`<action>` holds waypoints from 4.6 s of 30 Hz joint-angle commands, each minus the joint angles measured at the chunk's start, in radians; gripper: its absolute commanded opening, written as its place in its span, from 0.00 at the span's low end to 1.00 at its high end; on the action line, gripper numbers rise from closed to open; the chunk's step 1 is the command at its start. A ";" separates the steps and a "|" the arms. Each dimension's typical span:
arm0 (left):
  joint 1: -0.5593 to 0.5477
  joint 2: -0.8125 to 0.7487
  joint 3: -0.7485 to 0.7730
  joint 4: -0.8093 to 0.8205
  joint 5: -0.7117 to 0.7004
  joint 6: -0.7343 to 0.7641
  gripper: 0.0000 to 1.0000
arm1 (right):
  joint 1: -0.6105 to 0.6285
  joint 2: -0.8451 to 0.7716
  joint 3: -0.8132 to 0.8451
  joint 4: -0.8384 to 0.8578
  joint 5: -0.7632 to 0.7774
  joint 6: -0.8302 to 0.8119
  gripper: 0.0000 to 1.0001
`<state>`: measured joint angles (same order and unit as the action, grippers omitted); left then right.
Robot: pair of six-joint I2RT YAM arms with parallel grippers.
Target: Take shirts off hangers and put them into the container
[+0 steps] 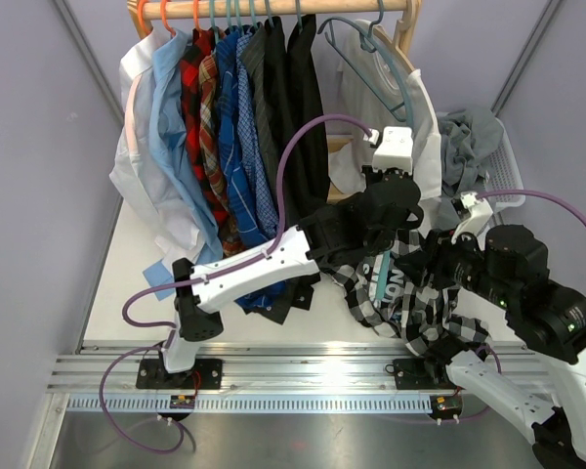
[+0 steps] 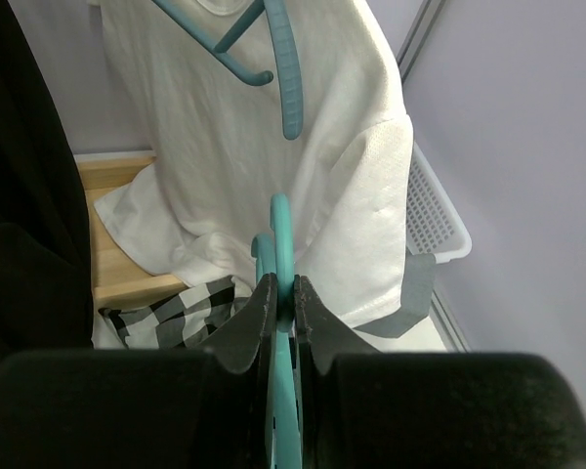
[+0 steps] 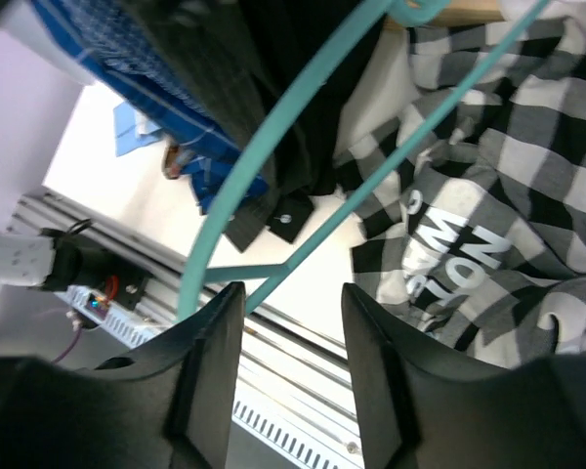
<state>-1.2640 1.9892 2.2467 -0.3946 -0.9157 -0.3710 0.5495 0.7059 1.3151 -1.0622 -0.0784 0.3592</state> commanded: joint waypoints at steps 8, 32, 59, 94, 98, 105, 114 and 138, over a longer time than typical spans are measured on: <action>0.061 0.120 0.163 -0.023 0.018 -0.025 0.00 | -0.003 -0.025 0.003 0.048 -0.172 0.000 0.61; 0.071 0.031 0.054 -0.006 0.020 -0.040 0.00 | 0.350 0.164 -0.097 0.133 0.369 0.087 0.62; 0.072 -0.084 -0.108 0.065 0.020 -0.046 0.00 | 0.817 0.316 -0.080 -0.051 1.040 0.478 0.08; -0.058 -1.084 -1.113 0.050 0.075 -0.183 0.99 | 0.891 0.366 0.309 0.242 1.298 -0.170 0.00; -0.077 -1.156 -1.168 0.010 0.094 -0.213 0.99 | 0.755 0.417 0.367 0.352 1.180 -0.310 0.00; -0.090 -1.216 -1.191 -0.024 0.084 -0.201 0.99 | 0.365 0.573 0.536 0.354 0.799 -0.342 0.00; -0.097 -1.271 -1.204 -0.070 0.043 -0.194 0.99 | 0.196 0.730 0.743 0.311 0.484 -0.295 0.00; -0.097 -1.311 -1.201 -0.145 0.038 -0.227 0.99 | -0.049 1.018 1.000 0.292 0.302 -0.213 0.00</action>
<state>-1.3552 0.6872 1.0317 -0.5461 -0.8524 -0.5804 0.5159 1.7309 2.2704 -0.7883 0.2733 0.1238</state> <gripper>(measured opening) 0.987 0.227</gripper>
